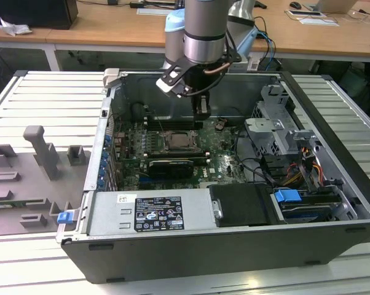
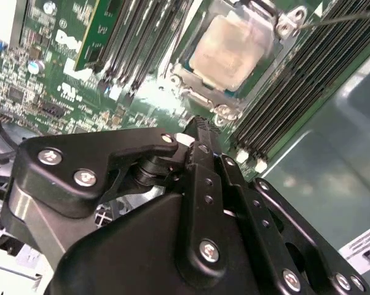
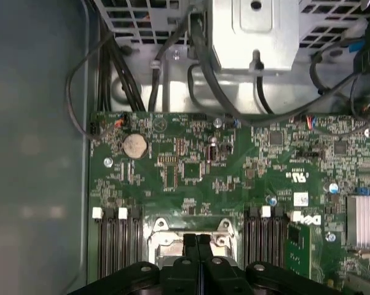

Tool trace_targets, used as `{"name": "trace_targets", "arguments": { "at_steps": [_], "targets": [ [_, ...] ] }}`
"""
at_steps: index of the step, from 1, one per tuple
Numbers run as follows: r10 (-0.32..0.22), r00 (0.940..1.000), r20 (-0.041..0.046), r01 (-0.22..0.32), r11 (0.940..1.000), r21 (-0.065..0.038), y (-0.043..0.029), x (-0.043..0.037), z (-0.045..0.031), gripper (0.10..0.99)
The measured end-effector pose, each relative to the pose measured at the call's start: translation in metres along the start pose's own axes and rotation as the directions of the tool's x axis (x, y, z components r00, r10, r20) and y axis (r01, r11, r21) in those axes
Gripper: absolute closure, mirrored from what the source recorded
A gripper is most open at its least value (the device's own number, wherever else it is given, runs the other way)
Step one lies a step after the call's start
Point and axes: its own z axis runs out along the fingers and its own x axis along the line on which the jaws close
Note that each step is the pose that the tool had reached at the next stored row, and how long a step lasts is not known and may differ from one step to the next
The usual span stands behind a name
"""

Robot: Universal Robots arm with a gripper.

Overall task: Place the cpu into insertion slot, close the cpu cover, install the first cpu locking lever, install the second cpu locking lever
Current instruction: 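Close the cpu cover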

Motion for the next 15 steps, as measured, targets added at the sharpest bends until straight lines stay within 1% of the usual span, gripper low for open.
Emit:
{"name": "trace_targets", "arguments": {
  "at_steps": [2,4,7,9,12,15],
  "targets": [
    [0.000,1.0000,0.0020,0.000,1.0000,-0.002,-0.0077,0.0000,0.0034,0.980],
    [0.000,1.0000,0.0024,0.000,1.0000,-0.002,-0.0129,0.0001,0.0073,0.980],
    [0.000,1.0000,0.0024,0.000,1.0000,-0.002,-0.0174,0.0002,0.0084,0.980],
    [0.000,1.0000,0.0024,0.000,1.0000,-0.002,-0.0253,0.0003,0.0092,0.980],
    [0.000,1.0000,0.0022,0.000,1.0000,-0.002,-0.0338,0.0004,0.0098,0.980],
    [0.000,1.0000,0.0024,0.000,1.0000,-0.002,-0.0381,0.0004,0.0103,0.980]
  ]
}}
